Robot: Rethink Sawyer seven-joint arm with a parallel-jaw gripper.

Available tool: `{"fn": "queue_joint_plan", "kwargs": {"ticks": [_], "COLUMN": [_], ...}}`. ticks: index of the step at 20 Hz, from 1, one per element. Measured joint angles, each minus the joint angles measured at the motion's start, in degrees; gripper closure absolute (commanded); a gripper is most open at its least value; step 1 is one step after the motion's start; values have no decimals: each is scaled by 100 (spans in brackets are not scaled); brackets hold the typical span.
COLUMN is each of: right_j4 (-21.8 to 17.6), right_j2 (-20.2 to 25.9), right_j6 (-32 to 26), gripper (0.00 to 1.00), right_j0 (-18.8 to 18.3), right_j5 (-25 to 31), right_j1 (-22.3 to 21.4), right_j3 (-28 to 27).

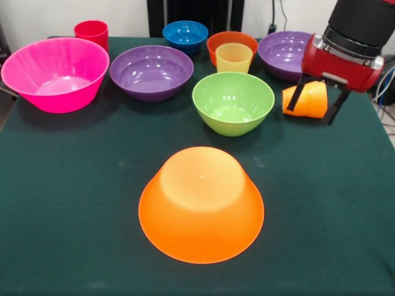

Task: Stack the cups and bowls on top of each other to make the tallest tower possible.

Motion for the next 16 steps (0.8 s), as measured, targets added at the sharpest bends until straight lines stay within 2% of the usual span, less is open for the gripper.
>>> {"fn": "queue_joint_plan", "kwargs": {"ticks": [4, 10, 16], "right_j4": [195, 750, 1297], "right_j2": [-97, -349, -501], "right_j6": [4, 161, 434], "gripper": [0, 0, 0], "right_j0": [17, 114, 288], "right_j5": [0, 0, -5], "right_j1": [-38, -191, -457], "right_j3": [23, 219, 738]}}
